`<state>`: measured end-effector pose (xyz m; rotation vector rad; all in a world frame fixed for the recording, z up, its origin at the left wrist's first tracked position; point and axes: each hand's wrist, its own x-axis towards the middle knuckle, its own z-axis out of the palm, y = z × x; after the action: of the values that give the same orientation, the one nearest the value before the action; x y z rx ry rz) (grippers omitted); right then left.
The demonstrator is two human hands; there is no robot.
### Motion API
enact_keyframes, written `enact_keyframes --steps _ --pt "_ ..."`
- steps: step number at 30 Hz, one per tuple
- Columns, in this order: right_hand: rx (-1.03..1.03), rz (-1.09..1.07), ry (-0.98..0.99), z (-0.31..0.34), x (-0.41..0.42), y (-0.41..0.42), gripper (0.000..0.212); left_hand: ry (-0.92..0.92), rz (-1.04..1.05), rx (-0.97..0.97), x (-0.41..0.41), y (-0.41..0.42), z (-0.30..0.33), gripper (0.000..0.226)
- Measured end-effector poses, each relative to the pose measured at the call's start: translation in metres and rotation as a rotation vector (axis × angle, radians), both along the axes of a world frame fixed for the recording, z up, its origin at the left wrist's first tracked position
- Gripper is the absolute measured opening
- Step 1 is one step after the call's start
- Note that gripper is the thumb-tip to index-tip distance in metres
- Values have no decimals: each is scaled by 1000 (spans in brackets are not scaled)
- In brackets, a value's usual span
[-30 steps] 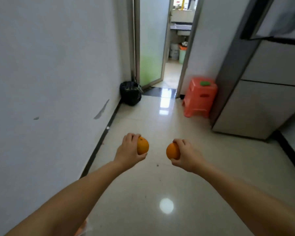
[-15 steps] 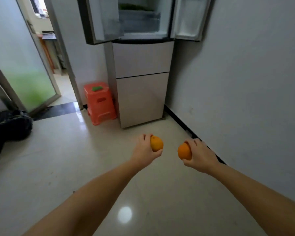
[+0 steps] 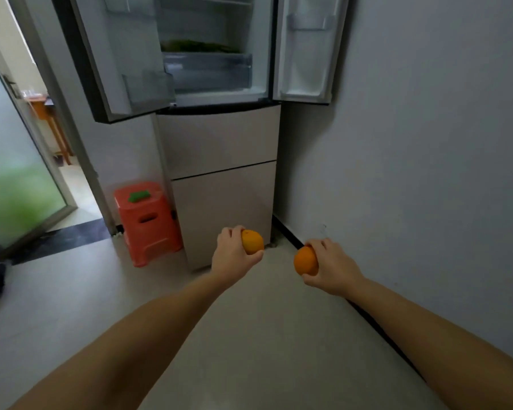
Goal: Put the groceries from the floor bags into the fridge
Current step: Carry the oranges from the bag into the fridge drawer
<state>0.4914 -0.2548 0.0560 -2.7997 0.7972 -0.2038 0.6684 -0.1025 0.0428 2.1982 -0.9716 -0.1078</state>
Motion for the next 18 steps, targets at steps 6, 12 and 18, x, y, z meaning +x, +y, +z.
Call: enact_keyframes --steps 6,12,18 --pt "-47 -30 -112 45 78 -98 70 -64 -25 -35 81 -104 38 66" --pt "-61 -2 -151 57 166 -199 72 -98 -56 -23 148 -199 41 68" --pt "-58 92 -220 79 272 -312 74 -50 129 -125 244 -304 68 65"
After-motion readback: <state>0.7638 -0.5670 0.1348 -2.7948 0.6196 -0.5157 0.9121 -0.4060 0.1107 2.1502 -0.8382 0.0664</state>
